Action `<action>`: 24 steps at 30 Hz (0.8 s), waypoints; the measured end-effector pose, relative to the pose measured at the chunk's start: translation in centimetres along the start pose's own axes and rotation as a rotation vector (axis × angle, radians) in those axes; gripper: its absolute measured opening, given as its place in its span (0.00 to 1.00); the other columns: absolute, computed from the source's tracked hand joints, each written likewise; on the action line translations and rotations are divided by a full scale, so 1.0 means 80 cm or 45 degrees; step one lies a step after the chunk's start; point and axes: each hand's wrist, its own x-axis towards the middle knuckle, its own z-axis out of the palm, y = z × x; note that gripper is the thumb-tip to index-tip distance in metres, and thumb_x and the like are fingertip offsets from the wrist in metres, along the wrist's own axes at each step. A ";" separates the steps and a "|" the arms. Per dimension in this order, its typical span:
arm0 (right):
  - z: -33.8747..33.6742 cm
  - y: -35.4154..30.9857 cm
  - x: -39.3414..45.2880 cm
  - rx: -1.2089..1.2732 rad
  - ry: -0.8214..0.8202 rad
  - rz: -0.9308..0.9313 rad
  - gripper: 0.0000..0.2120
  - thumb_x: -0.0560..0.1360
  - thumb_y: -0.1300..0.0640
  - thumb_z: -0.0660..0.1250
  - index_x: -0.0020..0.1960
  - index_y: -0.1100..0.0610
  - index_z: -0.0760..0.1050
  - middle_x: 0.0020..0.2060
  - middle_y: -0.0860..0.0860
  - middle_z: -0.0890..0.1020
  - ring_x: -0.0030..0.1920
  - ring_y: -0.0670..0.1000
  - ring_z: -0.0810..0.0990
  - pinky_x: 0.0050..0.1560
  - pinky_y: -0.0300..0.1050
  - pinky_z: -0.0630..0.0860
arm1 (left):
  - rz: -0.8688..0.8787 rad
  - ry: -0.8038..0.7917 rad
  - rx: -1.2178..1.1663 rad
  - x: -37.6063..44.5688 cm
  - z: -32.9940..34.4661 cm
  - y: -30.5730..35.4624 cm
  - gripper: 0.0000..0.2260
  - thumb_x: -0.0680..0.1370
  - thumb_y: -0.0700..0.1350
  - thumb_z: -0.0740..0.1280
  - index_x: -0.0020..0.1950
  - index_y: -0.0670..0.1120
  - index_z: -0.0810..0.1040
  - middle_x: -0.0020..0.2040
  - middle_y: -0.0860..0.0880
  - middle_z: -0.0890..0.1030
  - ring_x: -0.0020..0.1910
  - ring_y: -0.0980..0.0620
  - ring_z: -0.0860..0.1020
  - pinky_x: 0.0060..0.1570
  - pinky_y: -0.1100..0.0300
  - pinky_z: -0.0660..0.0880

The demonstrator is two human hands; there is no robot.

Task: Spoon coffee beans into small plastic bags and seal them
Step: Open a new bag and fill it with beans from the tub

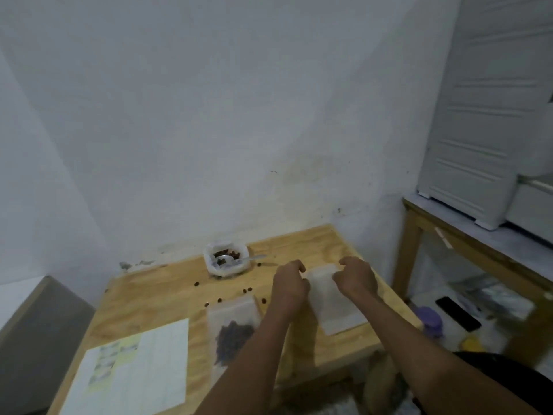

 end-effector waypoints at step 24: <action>-0.074 -0.091 -0.017 1.218 -0.211 -0.209 0.08 0.79 0.51 0.71 0.53 0.55 0.83 0.42 0.52 0.81 0.34 0.49 0.81 0.38 0.45 0.77 | -0.335 0.422 -1.586 0.012 -0.093 0.024 0.08 0.77 0.34 0.71 0.51 0.46 0.80 0.43 0.41 0.83 0.38 0.48 0.79 0.36 0.59 0.76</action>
